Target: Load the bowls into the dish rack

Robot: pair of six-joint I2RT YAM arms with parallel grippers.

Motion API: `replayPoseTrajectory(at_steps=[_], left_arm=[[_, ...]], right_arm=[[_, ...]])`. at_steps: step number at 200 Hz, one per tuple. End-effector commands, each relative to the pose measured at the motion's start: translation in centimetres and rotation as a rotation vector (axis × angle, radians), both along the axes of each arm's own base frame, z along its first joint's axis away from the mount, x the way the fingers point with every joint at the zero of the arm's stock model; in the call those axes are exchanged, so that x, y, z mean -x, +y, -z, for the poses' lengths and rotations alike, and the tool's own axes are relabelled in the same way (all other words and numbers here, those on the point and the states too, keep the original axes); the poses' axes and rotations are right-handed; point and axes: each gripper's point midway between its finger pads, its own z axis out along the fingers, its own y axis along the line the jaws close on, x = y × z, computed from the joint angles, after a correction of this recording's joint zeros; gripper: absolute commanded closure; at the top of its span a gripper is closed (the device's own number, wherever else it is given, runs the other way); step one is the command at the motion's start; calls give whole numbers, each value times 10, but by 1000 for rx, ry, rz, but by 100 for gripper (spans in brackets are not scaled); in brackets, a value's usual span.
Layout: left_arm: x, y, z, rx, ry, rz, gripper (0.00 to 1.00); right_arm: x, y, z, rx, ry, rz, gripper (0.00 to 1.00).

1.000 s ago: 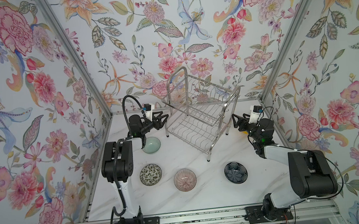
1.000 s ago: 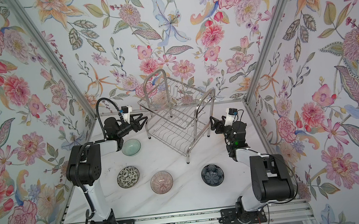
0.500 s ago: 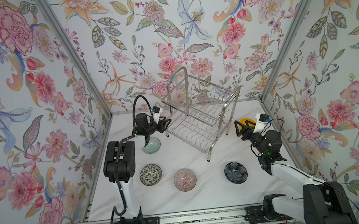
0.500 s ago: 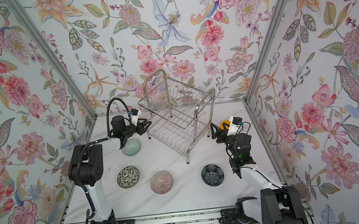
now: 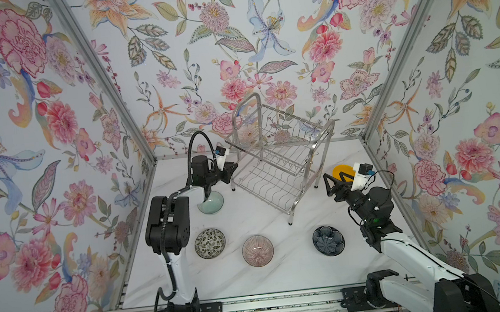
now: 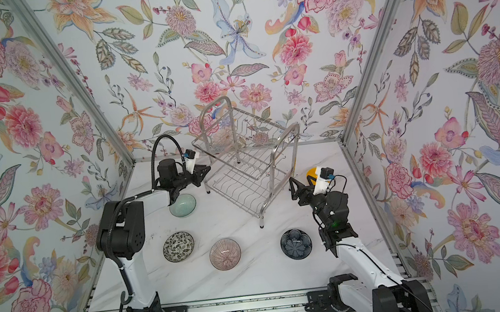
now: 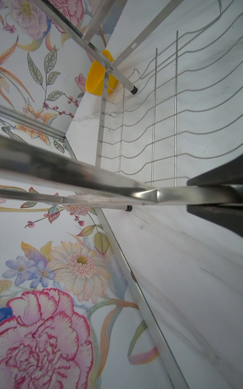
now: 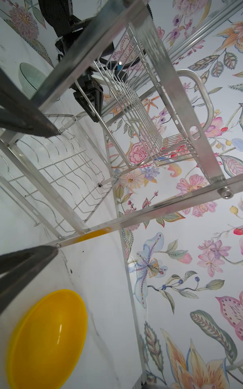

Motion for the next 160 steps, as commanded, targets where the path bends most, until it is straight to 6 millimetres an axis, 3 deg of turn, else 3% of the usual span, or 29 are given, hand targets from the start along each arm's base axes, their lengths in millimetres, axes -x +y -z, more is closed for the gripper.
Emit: replayPoseTrajectory(at_steps=[1,36,81,160], left_arm=[[2,2,-17,21,-20,-65,88],[9,12,-24,61,-19,-163,95],[23,31,-34,165,7,-339,96],[50,27,-21,209,102,-614,96]], right_arm=[[2,-4,-1,15,-11,30,17],[2,-5,-4,7,-26,43,17],[4,-6,-7,-10,-52,53,17],[8,-7,-7,-35,-60,74,17]])
